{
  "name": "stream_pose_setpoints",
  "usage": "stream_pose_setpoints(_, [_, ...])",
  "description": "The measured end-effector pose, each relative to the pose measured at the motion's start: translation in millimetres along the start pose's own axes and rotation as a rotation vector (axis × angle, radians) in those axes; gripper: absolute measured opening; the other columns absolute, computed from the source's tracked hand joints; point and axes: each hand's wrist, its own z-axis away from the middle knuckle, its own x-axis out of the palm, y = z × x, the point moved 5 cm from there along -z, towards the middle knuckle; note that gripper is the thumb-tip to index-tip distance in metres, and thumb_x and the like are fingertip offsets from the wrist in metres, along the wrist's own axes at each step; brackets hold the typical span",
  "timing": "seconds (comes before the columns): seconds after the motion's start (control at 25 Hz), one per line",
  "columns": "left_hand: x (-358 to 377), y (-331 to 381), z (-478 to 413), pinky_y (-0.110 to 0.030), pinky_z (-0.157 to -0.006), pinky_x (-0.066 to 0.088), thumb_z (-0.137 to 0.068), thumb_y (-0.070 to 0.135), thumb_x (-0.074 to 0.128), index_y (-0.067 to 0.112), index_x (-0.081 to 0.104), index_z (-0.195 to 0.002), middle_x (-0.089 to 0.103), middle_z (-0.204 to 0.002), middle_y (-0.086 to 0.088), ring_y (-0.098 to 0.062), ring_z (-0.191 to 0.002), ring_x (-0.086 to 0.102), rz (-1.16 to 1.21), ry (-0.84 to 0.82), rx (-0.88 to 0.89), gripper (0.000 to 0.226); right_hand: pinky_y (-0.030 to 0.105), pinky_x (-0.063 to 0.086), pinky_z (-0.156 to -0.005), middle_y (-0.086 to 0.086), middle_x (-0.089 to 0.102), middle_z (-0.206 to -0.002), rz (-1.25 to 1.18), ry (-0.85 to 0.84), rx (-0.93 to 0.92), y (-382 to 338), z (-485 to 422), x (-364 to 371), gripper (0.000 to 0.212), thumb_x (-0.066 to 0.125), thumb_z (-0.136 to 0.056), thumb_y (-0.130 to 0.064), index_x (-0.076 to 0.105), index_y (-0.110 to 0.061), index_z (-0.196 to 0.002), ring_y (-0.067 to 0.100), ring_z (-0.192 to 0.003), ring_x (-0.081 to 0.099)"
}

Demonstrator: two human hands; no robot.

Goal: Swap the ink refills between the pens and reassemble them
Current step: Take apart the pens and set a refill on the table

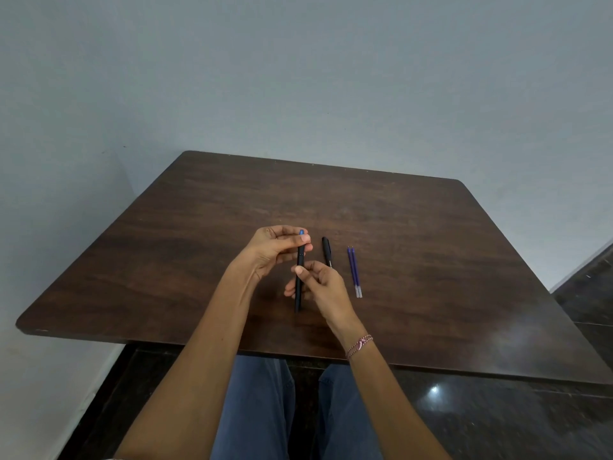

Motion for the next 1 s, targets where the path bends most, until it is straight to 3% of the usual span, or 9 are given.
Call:
stream_pose_setpoints(0.12, [2, 4, -3, -0.019, -0.059, 0.055, -0.073, 0.001, 0.073, 0.011, 0.065, -0.082, 0.072, -0.071, 0.001, -0.010, -0.069, 0.071, -0.073, 0.036, 0.040, 0.016, 0.027, 0.055, -0.070, 0.008, 0.072, -0.081, -0.087, 0.043, 0.032, 4, 0, -1, 0.021, 0.058, -0.092, -0.018, 0.059, -0.006, -0.109, 0.018, -0.074, 0.069])
stream_pose_setpoints(0.36, [-3, 6, -12, -0.026, -0.068, 0.048, -0.074, 0.008, 0.074, 0.017, 0.060, -0.073, 0.067, -0.063, 0.005, -0.009, -0.064, 0.065, -0.064, 0.129, 0.115, 0.017, 0.024, 0.054, -0.080, 0.008, 0.071, -0.099, -0.242, -0.094, 0.025, 14, 5, 8, 0.029, 0.039, -0.100, -0.015, 0.051, -0.011, -0.126, 0.016, -0.092, 0.069])
stream_pose_setpoints(0.44, [2, 2, -10, -0.028, -0.076, 0.051, -0.087, 0.019, 0.062, 0.015, 0.065, -0.088, 0.071, -0.078, 0.001, -0.011, -0.076, 0.069, -0.007, 0.038, 0.093, 0.006, 0.026, 0.055, -0.081, 0.010, 0.071, -0.097, -0.284, -0.099, 0.010, 14, 4, 9, 0.027, 0.039, -0.100, -0.013, 0.052, -0.008, -0.124, 0.018, -0.091, 0.069])
stream_pose_setpoints(0.52, [7, -5, -6, -0.029, -0.087, 0.054, -0.098, 0.029, 0.041, 0.010, 0.062, -0.113, 0.071, -0.104, -0.008, -0.017, -0.099, 0.068, 0.112, -0.111, 0.033, 0.033, 0.028, 0.055, -0.081, 0.011, 0.071, -0.094, -0.316, -0.131, -0.008, 13, 4, 9, 0.024, 0.040, -0.100, -0.012, 0.051, -0.007, -0.120, 0.021, -0.090, 0.070])
stream_pose_setpoints(0.64, [5, -13, -2, -0.027, -0.090, 0.054, -0.101, 0.022, 0.028, 0.006, 0.053, -0.127, 0.064, -0.121, -0.014, -0.022, -0.113, 0.062, 0.270, -0.244, -0.001, 0.039, 0.030, 0.055, -0.082, 0.013, 0.071, -0.094, -0.319, -0.183, -0.005, 16, 5, 11, 0.021, 0.038, -0.100, -0.012, 0.048, -0.008, -0.118, 0.024, -0.091, 0.069])
stream_pose_setpoints(0.8, [2, -22, -3, -0.026, -0.077, 0.057, -0.097, 0.006, 0.038, 0.006, 0.059, -0.117, 0.071, -0.105, -0.010, -0.018, -0.098, 0.069, 0.295, -0.230, 0.002, 0.029, 0.031, 0.054, -0.087, 0.016, 0.069, -0.099, -0.308, -0.262, 0.023, 17, 6, 13, 0.019, 0.037, -0.100, -0.009, 0.042, -0.006, -0.118, 0.023, -0.094, 0.069])
stream_pose_setpoints(1.0, [-3, -33, -8, -0.020, -0.062, 0.057, -0.093, 0.001, 0.045, 0.009, 0.061, -0.098, 0.071, -0.074, 0.002, -0.007, -0.069, 0.068, 0.330, -0.106, 0.016, 0.019, 0.030, 0.052, -0.091, 0.017, 0.068, -0.103, -0.244, -0.320, 0.051, 20, 3, 13, 0.016, 0.040, -0.100, -0.009, 0.040, -0.008, -0.116, 0.025, -0.099, 0.068])
